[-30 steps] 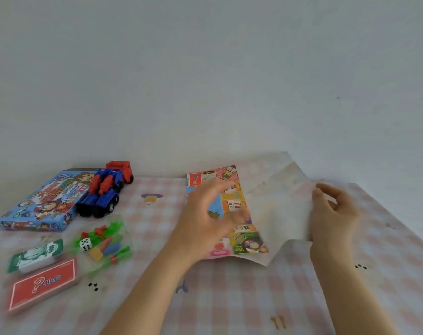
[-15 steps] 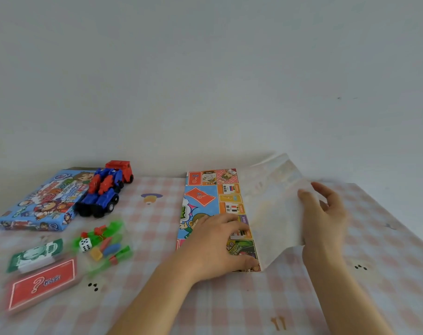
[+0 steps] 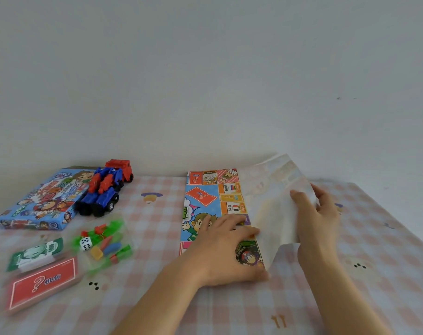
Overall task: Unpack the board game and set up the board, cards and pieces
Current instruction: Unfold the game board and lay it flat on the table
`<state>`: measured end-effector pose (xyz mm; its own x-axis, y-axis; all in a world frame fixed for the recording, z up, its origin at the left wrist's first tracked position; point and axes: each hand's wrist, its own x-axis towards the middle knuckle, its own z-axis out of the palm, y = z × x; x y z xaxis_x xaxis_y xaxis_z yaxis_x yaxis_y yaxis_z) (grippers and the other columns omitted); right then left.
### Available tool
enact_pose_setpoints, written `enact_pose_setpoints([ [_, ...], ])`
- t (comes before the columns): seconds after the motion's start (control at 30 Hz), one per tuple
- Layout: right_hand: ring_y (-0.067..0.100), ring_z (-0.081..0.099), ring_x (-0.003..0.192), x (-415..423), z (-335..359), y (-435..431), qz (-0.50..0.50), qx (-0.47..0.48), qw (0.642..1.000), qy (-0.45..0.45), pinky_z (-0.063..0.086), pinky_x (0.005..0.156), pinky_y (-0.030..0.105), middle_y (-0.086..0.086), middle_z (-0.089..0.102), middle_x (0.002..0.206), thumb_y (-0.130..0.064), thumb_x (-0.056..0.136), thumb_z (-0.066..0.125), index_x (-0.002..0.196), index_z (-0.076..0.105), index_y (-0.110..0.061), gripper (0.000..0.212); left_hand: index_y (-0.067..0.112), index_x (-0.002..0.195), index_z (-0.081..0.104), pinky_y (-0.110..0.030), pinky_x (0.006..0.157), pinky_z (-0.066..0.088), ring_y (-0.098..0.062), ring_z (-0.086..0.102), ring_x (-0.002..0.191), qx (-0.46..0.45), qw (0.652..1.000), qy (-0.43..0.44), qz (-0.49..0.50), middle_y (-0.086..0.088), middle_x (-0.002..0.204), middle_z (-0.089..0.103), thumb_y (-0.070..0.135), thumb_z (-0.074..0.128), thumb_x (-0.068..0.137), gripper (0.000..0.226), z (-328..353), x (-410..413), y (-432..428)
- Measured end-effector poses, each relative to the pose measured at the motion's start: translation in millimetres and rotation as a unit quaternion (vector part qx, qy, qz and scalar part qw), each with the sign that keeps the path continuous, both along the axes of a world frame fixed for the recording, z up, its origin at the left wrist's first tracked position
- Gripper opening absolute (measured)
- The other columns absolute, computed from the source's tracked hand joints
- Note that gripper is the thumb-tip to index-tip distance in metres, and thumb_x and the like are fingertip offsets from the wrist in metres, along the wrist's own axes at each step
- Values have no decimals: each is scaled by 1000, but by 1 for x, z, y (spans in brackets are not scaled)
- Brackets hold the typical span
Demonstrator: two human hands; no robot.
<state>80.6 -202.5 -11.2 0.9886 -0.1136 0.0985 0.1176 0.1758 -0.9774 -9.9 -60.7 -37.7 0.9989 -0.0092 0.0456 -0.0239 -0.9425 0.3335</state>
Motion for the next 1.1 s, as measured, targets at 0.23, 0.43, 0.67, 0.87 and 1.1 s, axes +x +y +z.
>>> enact_pose_setpoints([
  [0.23, 19, 66, 92, -2, -3, 4, 27, 3, 1000, -6, 56, 80, 41, -3, 67, 101, -26, 79, 66, 107, 59, -30, 30, 44, 137, 37, -42, 117, 7, -4, 16, 138, -12, 1000, -10, 4, 18, 151, 23, 74, 58, 70, 76, 3, 1, 2],
  [0.43, 7, 65, 89, -11, -2, 10, 52, -5, 998, -37, 54, 72, 31, -8, 66, 106, -29, 77, 71, 118, 54, -32, 45, 42, 133, 45, -39, 116, 12, 3, 24, 128, -60, 998, -26, 14, 21, 147, 33, 70, 55, 76, 64, 5, 0, 3],
  [0.67, 8, 63, 89, -11, -1, 9, 47, -1, 998, -41, 51, 71, 29, -6, 64, 106, -25, 80, 69, 122, 53, -31, 45, 45, 138, 36, -41, 118, 2, 0, 12, 137, -21, 1000, -2, -2, 20, 150, 21, 73, 59, 70, 77, 4, -3, -3],
  [0.87, 17, 60, 77, -5, 0, 5, 43, 9, 999, 4, 48, 64, 29, -3, 63, 87, -22, 82, 63, 98, 60, -19, 17, 40, 129, 49, -28, 110, 21, -2, 26, 132, -39, 997, -61, -9, 20, 143, 33, 71, 62, 69, 69, 2, -1, -5],
  [1.1, 13, 56, 52, 0, 5, -4, 77, 113, 982, 130, 40, 51, 27, 0, 58, 62, -15, 82, 58, 75, 56, -11, 7, 48, 135, 36, -31, 114, 22, -2, 18, 137, -89, 993, -74, -10, 22, 148, 23, 71, 70, 59, 86, 6, -2, -6],
])
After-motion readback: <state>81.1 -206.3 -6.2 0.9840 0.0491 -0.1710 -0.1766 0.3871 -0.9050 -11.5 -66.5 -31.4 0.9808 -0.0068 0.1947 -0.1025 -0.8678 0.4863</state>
